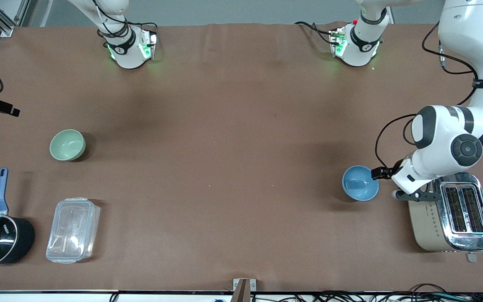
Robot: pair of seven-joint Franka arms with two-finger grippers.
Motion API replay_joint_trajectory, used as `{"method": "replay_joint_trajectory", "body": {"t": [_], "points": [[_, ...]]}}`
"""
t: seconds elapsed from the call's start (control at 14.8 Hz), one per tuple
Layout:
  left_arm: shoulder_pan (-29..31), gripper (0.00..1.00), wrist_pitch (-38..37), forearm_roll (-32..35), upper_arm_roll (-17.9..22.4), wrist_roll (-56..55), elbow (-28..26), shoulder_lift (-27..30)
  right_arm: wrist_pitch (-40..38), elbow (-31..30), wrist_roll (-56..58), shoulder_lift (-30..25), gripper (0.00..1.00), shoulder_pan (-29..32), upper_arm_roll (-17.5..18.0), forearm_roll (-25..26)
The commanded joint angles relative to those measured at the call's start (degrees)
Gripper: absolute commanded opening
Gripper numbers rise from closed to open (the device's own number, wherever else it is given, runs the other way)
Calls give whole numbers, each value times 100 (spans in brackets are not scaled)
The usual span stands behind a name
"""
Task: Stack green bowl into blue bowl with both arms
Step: 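Grasp the green bowl with the right gripper while the left gripper grasps the blue bowl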
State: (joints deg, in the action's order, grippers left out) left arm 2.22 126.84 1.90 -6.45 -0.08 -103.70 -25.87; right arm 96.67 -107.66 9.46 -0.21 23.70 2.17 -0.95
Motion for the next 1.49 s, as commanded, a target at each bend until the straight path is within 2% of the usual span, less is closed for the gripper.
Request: {"method": "replay_joint_trajectory", "body": {"t": [0.0, 0.07, 0.41, 0.61, 0.68, 0.74, 0.81, 0.88, 0.95, 1.01, 1.08, 1.22, 1.42], "points": [[-20, 84, 349, 30, -5, 44, -133, -163, 562, -581, 852, 440, 100, 678, 82, -394], [-2, 81, 446, 30, 4, 44, -142, -251, 633, -572, 1073, 747, 100, 854, 82, -562], [-2, 69, 1000, 30, 4, 44, -212, -576, 1907, -572, 1997, 2163, 98, 1268, 99, -765], [-11, 50, 1071, 30, 4, 35, -204, -682, 2135, -572, 2042, 2604, 97, 1286, 99, -1020], [-11, 41, 1071, 30, 4, 35, -195, -699, 2276, -563, 2155, 2770, 96, 1304, 108, -1038], [-19, 27, 1071, 30, 4, 35, -177, -700, 2295, -555, 2244, 2815, 92, 1287, 108, -1143], [-37, 14, 1071, 30, -5, 0, -168, -708, 2304, -555, 2244, 2816, 85, 1252, 108, -1196], [-54, 4, 1071, 30, -14, -9, -151, -700, 2304, -546, 2253, 2825, 62, 1277, 108, -1205], [-55, 0, 1018, 30, -57, 0, -133, -639, 2312, -528, 2253, 2860, 40, 1278, 108, -1214], [-72, 0, 1009, 30, -93, -35, -107, -586, 2312, -528, 2253, 2886, 23, 1269, 108, -1214], [-90, 0, 974, 21, -197, -62, -55, -507, 2312, -528, 2253, 2886, 12, 1260, 117, -1214], [-90, 0, 686, 12, -618, -446, 24, -331, 2312, -528, 2253, 2886, 3, 1243, 117, -1214], [-107, 0, 166, 21, -1443, -1867, 279, -269, 2243, -511, 2245, 2808, 2, 1199, 134, -1214]]}}
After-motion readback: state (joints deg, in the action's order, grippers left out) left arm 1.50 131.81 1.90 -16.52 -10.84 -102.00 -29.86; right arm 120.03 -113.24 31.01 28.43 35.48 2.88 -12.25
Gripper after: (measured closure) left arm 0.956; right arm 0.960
